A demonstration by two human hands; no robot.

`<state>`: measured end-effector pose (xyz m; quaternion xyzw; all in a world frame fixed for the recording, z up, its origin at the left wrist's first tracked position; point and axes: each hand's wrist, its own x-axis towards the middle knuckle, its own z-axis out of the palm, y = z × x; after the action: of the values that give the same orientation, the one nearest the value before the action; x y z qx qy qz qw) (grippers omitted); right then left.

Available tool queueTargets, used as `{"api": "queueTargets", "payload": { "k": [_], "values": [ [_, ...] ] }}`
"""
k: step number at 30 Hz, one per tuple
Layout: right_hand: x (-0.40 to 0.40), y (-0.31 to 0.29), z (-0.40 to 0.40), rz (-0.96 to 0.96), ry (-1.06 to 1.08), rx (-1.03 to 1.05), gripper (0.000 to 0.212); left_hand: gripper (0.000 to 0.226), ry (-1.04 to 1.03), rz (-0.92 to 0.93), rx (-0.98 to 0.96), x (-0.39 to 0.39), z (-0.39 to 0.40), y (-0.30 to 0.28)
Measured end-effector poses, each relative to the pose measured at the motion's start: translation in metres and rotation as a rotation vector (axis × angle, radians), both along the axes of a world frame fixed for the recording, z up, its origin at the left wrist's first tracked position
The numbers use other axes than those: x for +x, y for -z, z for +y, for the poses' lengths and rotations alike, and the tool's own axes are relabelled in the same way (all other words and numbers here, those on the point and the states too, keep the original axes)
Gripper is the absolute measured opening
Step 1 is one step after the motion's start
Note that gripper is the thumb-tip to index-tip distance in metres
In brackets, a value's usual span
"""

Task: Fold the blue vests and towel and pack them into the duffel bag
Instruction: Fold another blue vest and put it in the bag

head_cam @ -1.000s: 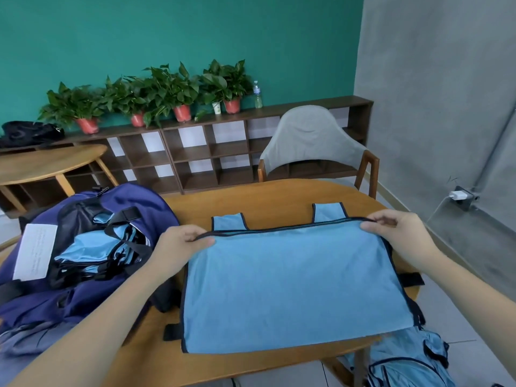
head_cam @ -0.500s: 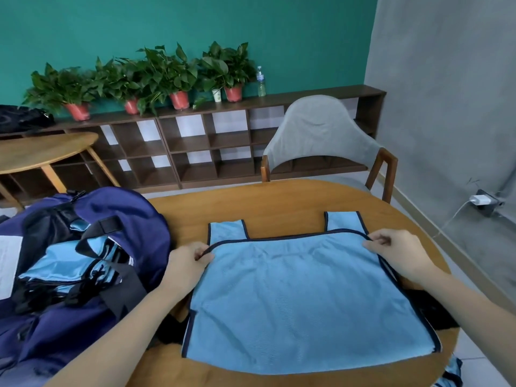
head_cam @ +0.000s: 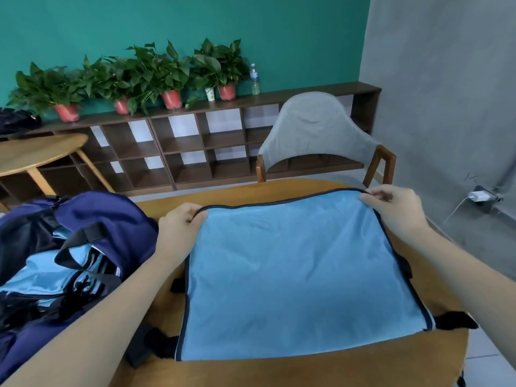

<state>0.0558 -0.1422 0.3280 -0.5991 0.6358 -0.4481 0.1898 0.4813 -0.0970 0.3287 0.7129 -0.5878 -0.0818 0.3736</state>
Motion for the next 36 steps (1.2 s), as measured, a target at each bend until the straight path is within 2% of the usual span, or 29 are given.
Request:
{"api": "queueTargets", "payload": {
  "k": [2,4,5,8,10,12,15,17,19,22,25,27,29,31,32,33,36],
  "values": [
    [0.006,0.007,-0.011,0.007,-0.022,0.08,0.027,0.027,0.017,-0.07,0.174,0.007,-0.019,0.014],
    [0.013,0.017,-0.009,0.063,-0.065,0.207,0.05,0.054,0.034,-0.129,0.378,0.008,-0.022,0.027],
    [0.016,0.022,-0.003,0.125,-0.081,0.253,0.059,0.06,0.027,-0.2,0.425,0.005,-0.018,0.033],
    [0.025,0.04,0.029,0.411,-0.13,0.235,0.063,0.05,0.028,-0.432,0.3,-0.016,0.013,0.045],
    [0.033,0.045,0.052,0.558,-0.218,0.173,0.058,0.043,0.106,-0.431,0.157,-0.036,0.044,0.047],
    [0.038,0.047,0.071,0.614,-0.344,0.184,0.059,0.04,0.213,-0.368,0.102,-0.055,0.074,0.052],
    [0.041,0.054,0.092,0.701,-0.453,0.244,0.076,0.048,0.229,-0.314,0.247,-0.086,0.113,0.06],
    [0.039,0.064,0.105,0.786,-0.464,0.269,0.086,0.06,0.136,-0.388,0.421,-0.096,0.133,0.065],
    [0.036,0.073,0.112,0.82,-0.45,0.287,0.084,0.071,0.085,-0.449,0.521,-0.1,0.148,0.069],
    [0.037,0.078,0.119,0.838,-0.395,0.351,0.086,0.077,0.079,-0.502,0.556,-0.099,0.151,0.072],
    [0.043,0.073,0.129,0.887,-0.339,0.415,0.088,0.08,0.188,-0.543,0.543,-0.089,0.132,0.073],
    [0.048,0.059,0.138,1.014,-0.22,0.352,0.086,0.078,0.305,-0.577,0.508,-0.074,0.106,0.069],
    [0.057,0.041,0.144,1.095,-0.093,0.214,0.076,0.072,0.34,-0.781,0.439,-0.052,0.07,0.063],
    [0.065,0.029,0.145,1.066,-0.041,0.126,0.068,0.066,0.205,-1.019,0.402,-0.036,0.041,0.05],
    [0.068,0.028,0.143,1.049,-0.025,0.064,0.065,0.061,0.13,-1.054,0.403,-0.034,0.03,0.044],
    [0.067,0.033,0.141,1.014,-0.02,0.003,0.063,0.057,0.085,-1.042,0.4,-0.034,0.025,0.041],
    [0.062,0.054,0.133,0.958,-0.065,-0.162,0.055,0.053,0.094,-0.813,0.36,-0.05,0.026,0.047]
  ]
}}
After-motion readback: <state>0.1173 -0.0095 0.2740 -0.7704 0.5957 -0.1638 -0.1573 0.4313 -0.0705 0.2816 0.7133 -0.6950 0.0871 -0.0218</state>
